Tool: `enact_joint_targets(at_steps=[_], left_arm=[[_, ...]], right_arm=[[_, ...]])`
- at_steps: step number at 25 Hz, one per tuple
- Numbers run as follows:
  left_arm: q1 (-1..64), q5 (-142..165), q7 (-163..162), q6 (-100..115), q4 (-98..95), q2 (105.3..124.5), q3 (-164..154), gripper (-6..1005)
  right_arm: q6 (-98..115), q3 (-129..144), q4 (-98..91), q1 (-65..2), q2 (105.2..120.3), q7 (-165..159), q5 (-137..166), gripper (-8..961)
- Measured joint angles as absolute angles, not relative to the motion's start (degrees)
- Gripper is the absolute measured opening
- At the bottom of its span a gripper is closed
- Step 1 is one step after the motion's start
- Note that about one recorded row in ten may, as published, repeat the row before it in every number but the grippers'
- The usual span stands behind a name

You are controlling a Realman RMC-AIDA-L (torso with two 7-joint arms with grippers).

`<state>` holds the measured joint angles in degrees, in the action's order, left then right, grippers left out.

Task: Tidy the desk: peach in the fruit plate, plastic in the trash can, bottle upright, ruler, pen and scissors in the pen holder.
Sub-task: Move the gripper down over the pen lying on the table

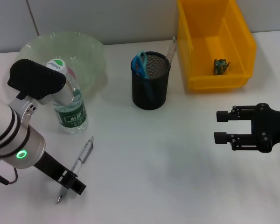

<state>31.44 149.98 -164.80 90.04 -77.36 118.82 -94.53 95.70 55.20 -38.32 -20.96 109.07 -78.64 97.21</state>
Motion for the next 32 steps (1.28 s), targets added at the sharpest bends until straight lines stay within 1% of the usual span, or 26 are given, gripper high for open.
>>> enact_joint_targets(at_steps=[21, 32], left_arm=[[31.7, 149.9, -164.7, 89.1, -76.3, 118.83, -94.6, 654], [32.9, 149.9, -164.4, 87.7, -74.1, 118.92, -95.2, 645]], right_arm=[[95.9, 55.2, -38.3, -21.2, 109.16, -79.0, 97.2, 652], [96.0, 55.2, -38.3, -21.6, 109.16, -79.3, 97.2, 651]])
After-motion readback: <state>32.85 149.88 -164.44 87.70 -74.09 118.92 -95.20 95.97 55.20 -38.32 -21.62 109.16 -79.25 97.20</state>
